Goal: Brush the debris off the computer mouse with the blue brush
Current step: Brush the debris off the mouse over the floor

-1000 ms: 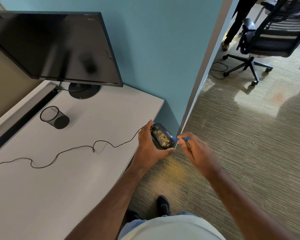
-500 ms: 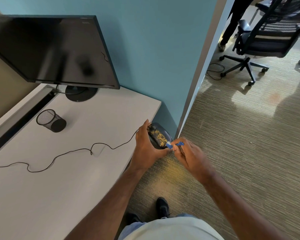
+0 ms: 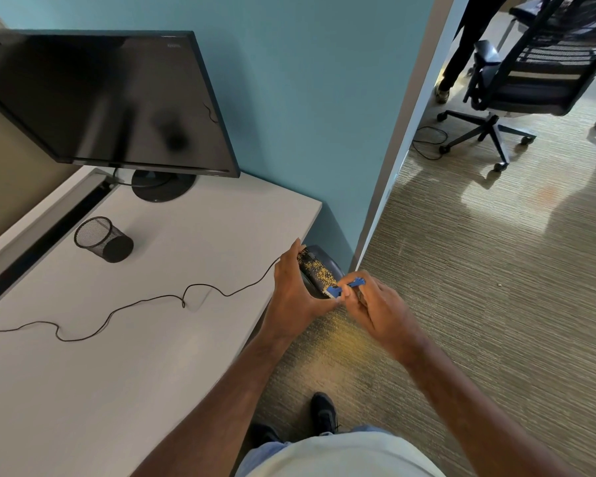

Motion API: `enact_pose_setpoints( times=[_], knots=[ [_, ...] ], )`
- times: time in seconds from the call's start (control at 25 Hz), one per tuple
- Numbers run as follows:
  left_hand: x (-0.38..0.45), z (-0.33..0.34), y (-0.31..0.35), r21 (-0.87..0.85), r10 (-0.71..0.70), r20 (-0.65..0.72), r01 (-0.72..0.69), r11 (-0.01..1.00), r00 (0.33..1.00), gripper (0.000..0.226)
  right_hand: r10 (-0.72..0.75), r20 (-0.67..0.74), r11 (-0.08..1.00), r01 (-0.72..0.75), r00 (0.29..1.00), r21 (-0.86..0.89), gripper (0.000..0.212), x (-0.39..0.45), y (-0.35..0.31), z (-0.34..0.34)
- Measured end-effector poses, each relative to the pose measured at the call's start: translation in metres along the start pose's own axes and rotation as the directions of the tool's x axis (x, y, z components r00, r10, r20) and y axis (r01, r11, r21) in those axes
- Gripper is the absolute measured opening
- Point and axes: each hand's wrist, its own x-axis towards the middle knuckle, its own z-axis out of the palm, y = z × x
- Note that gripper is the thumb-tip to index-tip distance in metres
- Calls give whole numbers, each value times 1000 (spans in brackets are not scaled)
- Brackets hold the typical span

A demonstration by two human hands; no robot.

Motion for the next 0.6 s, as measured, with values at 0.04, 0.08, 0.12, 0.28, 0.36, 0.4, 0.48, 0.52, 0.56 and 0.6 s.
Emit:
enact_pose_setpoints(
  times=[0.04, 0.08, 0.12, 0.28, 0.36, 0.4, 0.48, 0.52, 0.56, 0.6],
  knots=[
    [0, 1, 0, 6, 5, -4, -5, 1000, 1000, 132, 5, -16, 1000, -5, 1000, -5, 36, 0, 0, -2],
    [1, 2, -2, 12, 12, -8, -12, 1000, 1000, 132, 1, -35, 1000, -2, 999, -13, 35, 1, 0, -5],
    [1, 2, -3, 18, 24, -10, -24, 1000, 1000, 132, -4, -50, 1000, 3, 999, -25, 34, 1, 1, -7],
    [2, -1, -1, 10, 31, 6, -31, 999, 1000, 131, 6, -91, 994, -16, 996, -111, 35, 5, 8, -13],
    [3, -1, 0, -2, 35, 5, -35, 999, 999, 130, -14, -81, 989, 2, 997, -146, 34, 5, 10, -11],
    [3, 0, 1, -6, 41, 6, -41, 999, 999, 129, -22, -67, 988, 12, 998, -153, 33, 4, 11, -9],
    [3, 1, 1, 8, 46, -4, -46, 999, 999, 127, -53, -44, 990, 46, 998, -134, 31, 3, 10, -4],
    [3, 0, 0, 15, 48, -4, -48, 999, 999, 126, -63, -36, 991, 58, 997, -117, 30, 3, 10, -1],
    [4, 1, 0, 17, 52, 1, -52, 999, 999, 126, -65, -29, 993, 61, 998, -102, 30, 2, 10, 2],
    [4, 1, 0, 20, 54, 3, -55, 998, 999, 126, -64, -19, 995, 62, 998, -83, 32, 2, 9, 4]
  ],
)
